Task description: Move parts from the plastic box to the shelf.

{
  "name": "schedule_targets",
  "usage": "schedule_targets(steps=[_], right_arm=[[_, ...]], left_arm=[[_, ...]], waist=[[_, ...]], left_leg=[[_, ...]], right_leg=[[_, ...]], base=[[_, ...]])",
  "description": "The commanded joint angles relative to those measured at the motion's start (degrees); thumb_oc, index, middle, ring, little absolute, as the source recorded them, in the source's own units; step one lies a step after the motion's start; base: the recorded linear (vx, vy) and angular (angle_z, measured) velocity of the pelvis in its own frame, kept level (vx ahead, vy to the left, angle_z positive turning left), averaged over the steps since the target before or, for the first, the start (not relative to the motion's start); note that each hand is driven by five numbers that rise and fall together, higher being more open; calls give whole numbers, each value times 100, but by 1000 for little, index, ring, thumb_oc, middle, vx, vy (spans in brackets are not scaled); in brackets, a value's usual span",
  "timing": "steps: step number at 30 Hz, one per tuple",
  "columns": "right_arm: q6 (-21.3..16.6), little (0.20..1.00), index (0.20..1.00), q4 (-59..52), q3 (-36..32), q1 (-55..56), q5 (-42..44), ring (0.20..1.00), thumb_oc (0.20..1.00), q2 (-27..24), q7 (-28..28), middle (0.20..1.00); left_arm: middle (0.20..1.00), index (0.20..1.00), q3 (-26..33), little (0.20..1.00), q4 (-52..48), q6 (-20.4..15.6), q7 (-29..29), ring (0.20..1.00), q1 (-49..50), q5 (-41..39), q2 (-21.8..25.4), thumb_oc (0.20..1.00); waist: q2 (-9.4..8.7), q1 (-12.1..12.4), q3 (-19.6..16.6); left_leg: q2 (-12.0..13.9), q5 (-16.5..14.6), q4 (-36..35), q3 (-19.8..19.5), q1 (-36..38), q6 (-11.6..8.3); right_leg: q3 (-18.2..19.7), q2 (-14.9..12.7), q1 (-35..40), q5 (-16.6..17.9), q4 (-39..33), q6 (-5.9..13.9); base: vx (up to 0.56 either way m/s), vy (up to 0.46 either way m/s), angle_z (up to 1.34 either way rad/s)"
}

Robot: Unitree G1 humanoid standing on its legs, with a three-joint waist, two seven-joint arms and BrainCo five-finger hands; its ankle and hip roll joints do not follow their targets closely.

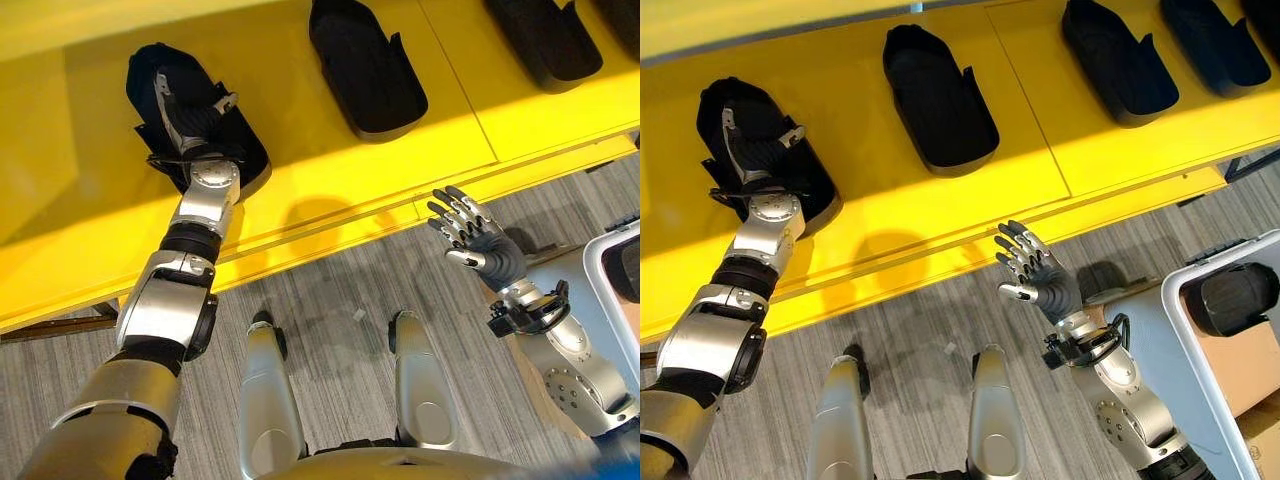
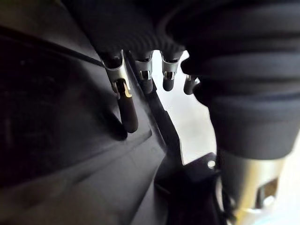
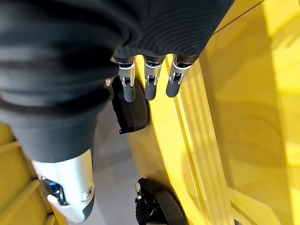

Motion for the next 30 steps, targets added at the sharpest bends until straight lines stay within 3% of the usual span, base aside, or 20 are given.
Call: schedule_targets(steps=[1, 12, 30], right_arm=[[-290, 1000, 1000, -515, -237, -11, 117, 1000, 1000, -64, 205, 1000], [-276, 1000, 1000, -543, -232, -114, 213, 1000, 1000, -240, 356, 1000], [-383, 1000, 1000, -497, -362, -38, 207, 1000, 1000, -259, 389, 1000]], left_arm=[[1000, 1000, -41, 1000, 649, 185, -91, 1000, 257, 292, 58, 1000], [1000, 1000, -313, 1000, 1095, 321, -390, 1000, 306, 931, 235, 1000], [1000, 1000, -801, 1000, 875, 190, -471, 1000, 3, 1491, 359, 1000]], waist=[[-129, 58, -113], [-126, 34, -118], [-142, -31, -160]], left_leg=[[144, 392, -26, -227, 101, 75], [161, 404, -29, -196, 103, 67], [165, 404, 10, -192, 12, 68]], right_leg=[[27, -33, -291, 1000, -45, -130], [52, -28, -314, 1018, -59, -118], [52, -31, -431, 1030, -17, -122]], base=[[0, 0, 0], [0, 0, 0], [0, 0, 0]])
